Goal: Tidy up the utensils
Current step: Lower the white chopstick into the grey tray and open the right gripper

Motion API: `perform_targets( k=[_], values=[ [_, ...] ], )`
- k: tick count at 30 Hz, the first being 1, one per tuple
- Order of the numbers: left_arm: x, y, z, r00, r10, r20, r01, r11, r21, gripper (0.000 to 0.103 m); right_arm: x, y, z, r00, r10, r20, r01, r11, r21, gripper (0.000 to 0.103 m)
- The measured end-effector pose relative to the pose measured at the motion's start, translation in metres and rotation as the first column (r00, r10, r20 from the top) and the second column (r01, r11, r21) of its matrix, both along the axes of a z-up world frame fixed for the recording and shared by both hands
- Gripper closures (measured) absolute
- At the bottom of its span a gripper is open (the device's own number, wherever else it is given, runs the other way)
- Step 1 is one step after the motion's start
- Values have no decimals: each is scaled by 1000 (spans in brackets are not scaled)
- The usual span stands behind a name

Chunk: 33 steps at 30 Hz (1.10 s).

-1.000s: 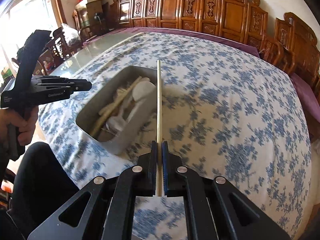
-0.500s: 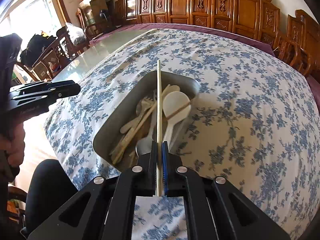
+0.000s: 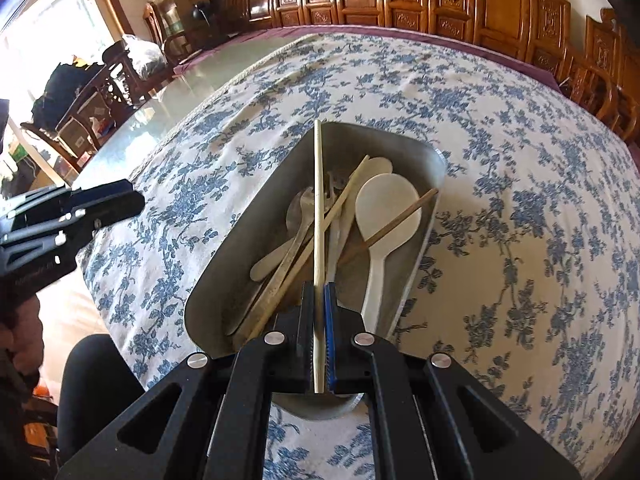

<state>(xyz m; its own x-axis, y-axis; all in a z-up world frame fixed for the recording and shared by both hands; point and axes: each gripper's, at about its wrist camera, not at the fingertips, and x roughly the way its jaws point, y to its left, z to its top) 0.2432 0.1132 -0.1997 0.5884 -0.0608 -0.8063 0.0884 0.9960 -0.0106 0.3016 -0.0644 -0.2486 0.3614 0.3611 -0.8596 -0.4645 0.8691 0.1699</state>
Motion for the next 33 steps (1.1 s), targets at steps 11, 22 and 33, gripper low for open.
perform_targets(
  k=[11, 22, 33],
  values=[
    [0, -2, -12, 1000, -10, -25, 10, 1000, 7, 78, -2, 2, -9, 1000, -27, -10, 26, 998, -54, 97],
    [0, 0, -12, 1000, -5, -26, 5, 1000, -2, 78, -4, 11, -4, 1000, -4, -18, 4, 1000, 15, 93],
    [-1, -2, -11, 1000, -13, -23, 13, 1000, 2, 77, -10, 4, 10, 996, -13, 91, 7, 998, 64, 74]
  ],
)
